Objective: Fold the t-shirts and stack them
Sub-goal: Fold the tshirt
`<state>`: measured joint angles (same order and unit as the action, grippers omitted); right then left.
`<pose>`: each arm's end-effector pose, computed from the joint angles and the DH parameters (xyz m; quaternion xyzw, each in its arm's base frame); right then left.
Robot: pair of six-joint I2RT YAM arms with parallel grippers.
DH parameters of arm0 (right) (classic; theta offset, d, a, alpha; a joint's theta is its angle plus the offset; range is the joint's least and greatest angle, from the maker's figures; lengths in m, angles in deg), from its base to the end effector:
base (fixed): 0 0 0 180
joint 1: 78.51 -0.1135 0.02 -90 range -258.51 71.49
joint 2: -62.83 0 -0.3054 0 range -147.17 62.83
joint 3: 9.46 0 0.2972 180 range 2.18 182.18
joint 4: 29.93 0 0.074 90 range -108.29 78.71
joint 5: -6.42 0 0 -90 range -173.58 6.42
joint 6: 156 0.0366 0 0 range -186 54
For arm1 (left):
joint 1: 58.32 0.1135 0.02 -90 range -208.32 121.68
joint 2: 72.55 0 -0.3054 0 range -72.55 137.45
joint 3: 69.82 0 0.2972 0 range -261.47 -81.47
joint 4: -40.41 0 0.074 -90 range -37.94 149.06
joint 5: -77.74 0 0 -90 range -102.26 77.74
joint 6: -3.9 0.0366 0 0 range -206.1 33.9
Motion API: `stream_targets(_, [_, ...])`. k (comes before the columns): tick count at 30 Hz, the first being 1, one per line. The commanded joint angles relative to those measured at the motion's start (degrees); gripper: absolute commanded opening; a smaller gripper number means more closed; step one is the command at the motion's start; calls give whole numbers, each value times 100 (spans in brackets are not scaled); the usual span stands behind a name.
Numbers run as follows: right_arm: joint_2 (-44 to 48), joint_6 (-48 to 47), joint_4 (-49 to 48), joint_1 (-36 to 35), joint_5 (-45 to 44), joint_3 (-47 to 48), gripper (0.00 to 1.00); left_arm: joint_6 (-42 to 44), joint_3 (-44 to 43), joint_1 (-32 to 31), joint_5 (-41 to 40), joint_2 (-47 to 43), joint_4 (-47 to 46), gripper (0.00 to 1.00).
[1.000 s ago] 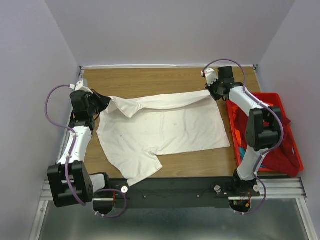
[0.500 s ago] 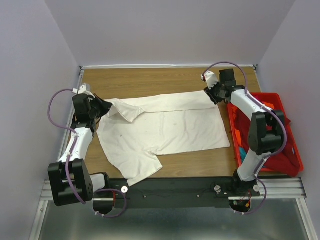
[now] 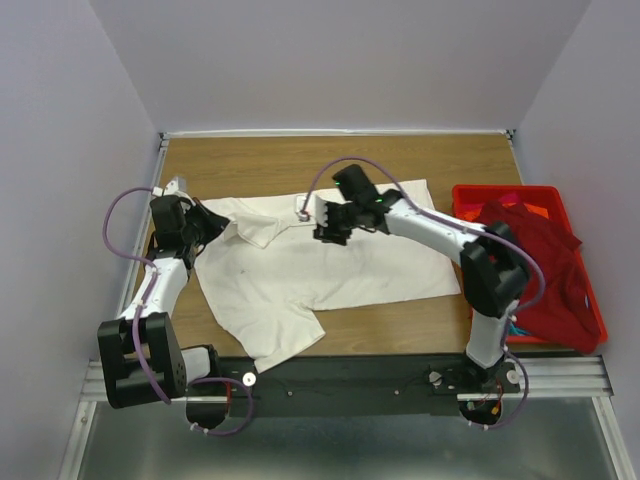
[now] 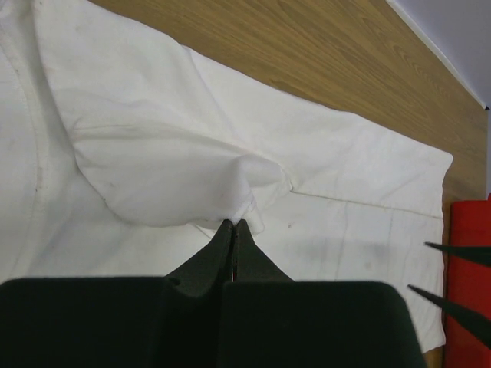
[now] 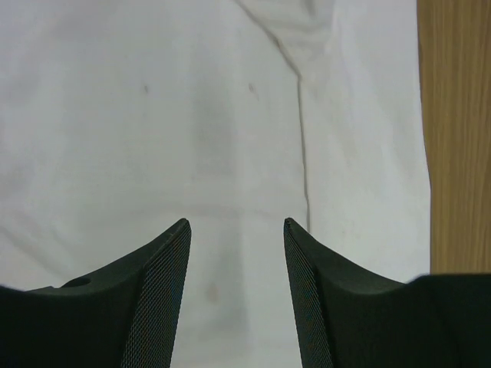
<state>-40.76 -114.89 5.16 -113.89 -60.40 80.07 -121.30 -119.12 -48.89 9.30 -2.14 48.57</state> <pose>0.3589 0.2726 0.2567 -0.6679 0.6337 0.1468 0.3616 0.2874 0.0341 0.2414 -0.2344 0.8200 -0.2681 0.4481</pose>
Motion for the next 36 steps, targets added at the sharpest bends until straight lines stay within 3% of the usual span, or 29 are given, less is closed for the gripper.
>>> stream_targets(1, [-1082, 718, -428, -863, -276, 945, 59, -39, 73, 50, 129, 7, -82, 0])
stream_targets(7, [-2287, 1697, -630, -1349, -376, 2256, 57, -215, 161, 50, 41, 34, -293, 0])
stream_targets(15, [-3281, 1996, -744, -1472, -323, 3451, 55, -189, 249, 50, 94, 43, -372, 0])
stream_targets(30, [-3914, 2190, -744, -1736, -340, 3901, 54, -154, 390, 50, 129, 25, -460, 0])
stream_targets(36, [-4011, 2217, -736, -1727, -569, 3927, 43, -145, 381, 41, 129, 25, -469, 0])
